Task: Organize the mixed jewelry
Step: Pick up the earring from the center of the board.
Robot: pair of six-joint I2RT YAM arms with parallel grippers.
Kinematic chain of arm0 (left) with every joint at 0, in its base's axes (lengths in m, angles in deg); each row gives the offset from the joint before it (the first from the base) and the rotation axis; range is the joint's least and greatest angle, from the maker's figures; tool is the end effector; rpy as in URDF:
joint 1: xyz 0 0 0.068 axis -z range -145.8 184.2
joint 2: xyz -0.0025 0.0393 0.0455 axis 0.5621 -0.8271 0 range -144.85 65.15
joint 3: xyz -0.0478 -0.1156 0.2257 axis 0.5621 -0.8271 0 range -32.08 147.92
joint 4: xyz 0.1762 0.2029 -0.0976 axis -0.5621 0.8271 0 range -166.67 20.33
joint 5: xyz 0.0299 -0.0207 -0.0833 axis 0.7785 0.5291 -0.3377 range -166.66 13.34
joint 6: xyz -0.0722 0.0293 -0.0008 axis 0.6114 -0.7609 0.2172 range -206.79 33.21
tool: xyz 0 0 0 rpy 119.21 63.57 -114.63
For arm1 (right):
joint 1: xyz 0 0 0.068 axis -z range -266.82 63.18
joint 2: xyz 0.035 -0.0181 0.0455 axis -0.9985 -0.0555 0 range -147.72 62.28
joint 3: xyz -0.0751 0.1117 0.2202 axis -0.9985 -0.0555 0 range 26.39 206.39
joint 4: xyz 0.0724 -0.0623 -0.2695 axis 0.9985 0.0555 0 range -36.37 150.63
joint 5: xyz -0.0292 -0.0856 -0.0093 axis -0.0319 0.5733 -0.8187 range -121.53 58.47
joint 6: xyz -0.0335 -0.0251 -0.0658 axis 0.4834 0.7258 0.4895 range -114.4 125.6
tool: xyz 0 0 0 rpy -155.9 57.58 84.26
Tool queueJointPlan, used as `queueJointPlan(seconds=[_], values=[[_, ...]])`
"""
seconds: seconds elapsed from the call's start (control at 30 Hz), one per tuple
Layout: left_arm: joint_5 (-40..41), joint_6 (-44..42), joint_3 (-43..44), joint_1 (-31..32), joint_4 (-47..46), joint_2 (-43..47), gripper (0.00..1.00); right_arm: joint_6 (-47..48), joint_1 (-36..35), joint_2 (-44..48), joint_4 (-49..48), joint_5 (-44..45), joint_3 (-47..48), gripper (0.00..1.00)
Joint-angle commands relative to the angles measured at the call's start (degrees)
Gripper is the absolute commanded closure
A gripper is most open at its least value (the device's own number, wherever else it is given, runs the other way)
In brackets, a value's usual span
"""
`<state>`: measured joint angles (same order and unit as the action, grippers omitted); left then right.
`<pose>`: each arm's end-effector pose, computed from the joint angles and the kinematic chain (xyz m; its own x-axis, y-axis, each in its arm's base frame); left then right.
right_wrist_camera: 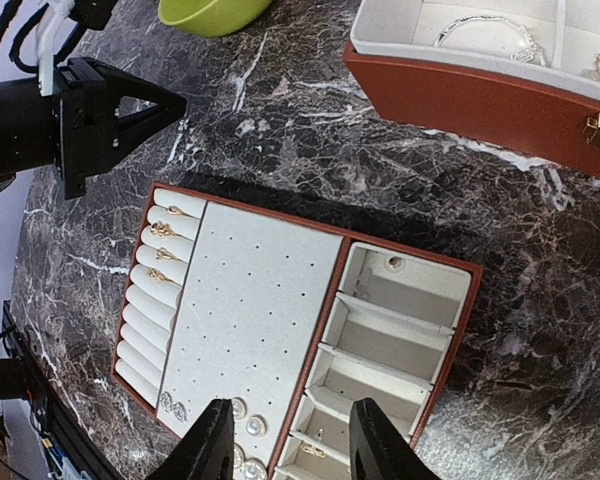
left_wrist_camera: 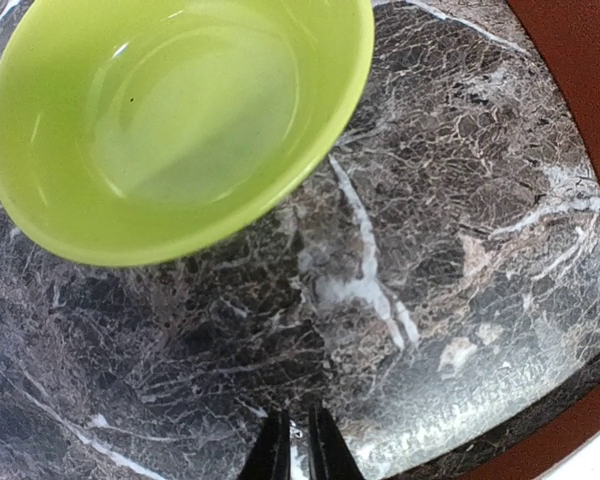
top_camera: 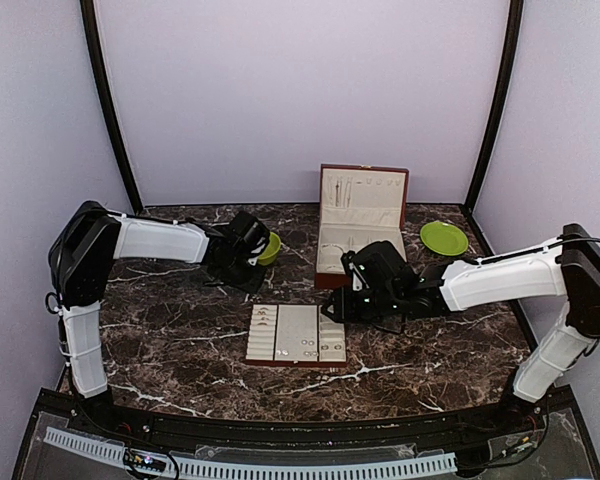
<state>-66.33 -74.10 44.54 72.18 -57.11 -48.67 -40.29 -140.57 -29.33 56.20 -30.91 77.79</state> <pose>0.3613 -0.2669 0.1083 -0.7591 0.3185 -0.5678 0.3704 0.9285 0.0258 0.2227 0.3027 0.1375 -0.8552 0.0479 -0.5162 -0.2697 0.8093 0.5219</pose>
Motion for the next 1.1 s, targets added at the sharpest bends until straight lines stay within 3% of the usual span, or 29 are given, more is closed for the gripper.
queueJointPlan(seconds=[0.0,0.53,1.07], values=[[0.0,0.4,1.0,-0.3,1.5,0.1,0.9,0.5,0.6,-0.8,-1.7,-0.4,0.5,0.6],[0.1,0.5,-0.4,-0.3,1.7,-0.6,0.87,0.4,0.7,-0.8,-2.0,-0.4,0.4,0.6],[0.4,0.4,-0.2,-0.3,2.0,-0.5,0.94,0.6,0.8,-1.2,-2.3,-1.9,0.6,0.6]])
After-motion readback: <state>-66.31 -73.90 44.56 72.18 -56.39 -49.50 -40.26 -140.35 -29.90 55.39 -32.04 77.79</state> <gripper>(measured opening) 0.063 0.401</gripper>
